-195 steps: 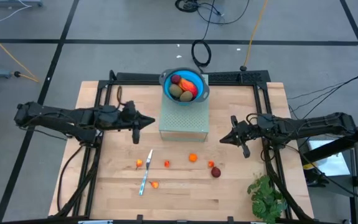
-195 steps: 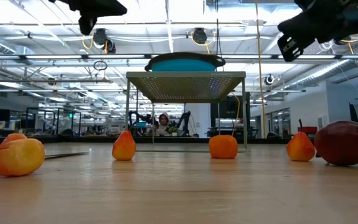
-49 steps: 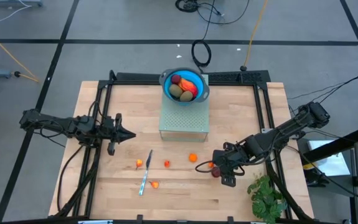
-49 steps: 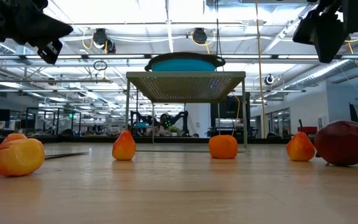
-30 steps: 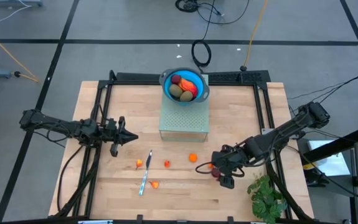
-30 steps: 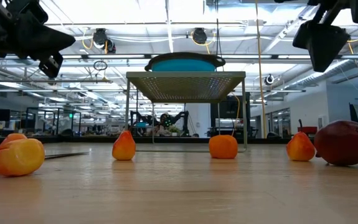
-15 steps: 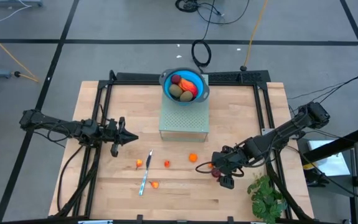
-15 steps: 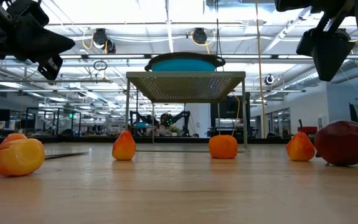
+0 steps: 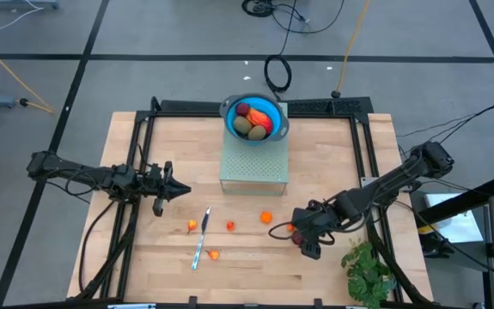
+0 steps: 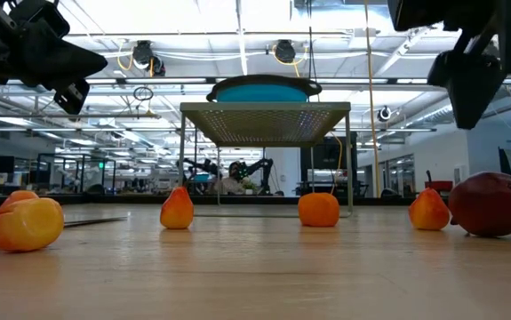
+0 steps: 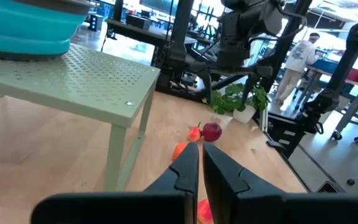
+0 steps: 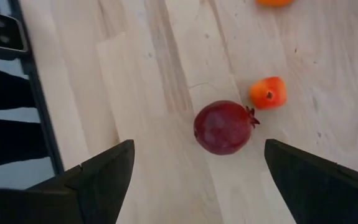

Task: Pick & Place Fruit
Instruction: Put the pomegranate into the blue strainer bowl on the shelf

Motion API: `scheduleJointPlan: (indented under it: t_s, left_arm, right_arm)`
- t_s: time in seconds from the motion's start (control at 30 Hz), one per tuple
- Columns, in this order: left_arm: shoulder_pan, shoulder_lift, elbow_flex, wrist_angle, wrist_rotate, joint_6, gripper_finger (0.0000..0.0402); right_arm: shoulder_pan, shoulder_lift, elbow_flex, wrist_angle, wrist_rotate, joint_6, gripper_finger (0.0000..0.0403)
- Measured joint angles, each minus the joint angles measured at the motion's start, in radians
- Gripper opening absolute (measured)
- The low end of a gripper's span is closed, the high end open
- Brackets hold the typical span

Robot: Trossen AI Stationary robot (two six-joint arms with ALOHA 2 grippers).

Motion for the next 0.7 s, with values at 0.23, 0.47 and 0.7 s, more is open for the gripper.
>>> scheduleJointPlan:
  t_s: [0.23,0.47,0.7]
  left_arm:
    - [0.0,0.0,0.0,-0.001,-0.001,0.0,0.0021]
    - [0.0,0.0,0.0,-0.005,-0.001,-0.003,0.0021]
    - [0.0,0.0,0.0,-0.007,-0.001,-0.003,0.0021]
  right_arm:
    - [0.0,0.077,0.0,0.001,-0.003,0.002,0.035]
    - [0.0,0.11,0.0,0.003,0.025,0.009,0.035]
    - [0.0,0.148,0.0,0.002,0.023,0.019,0.035]
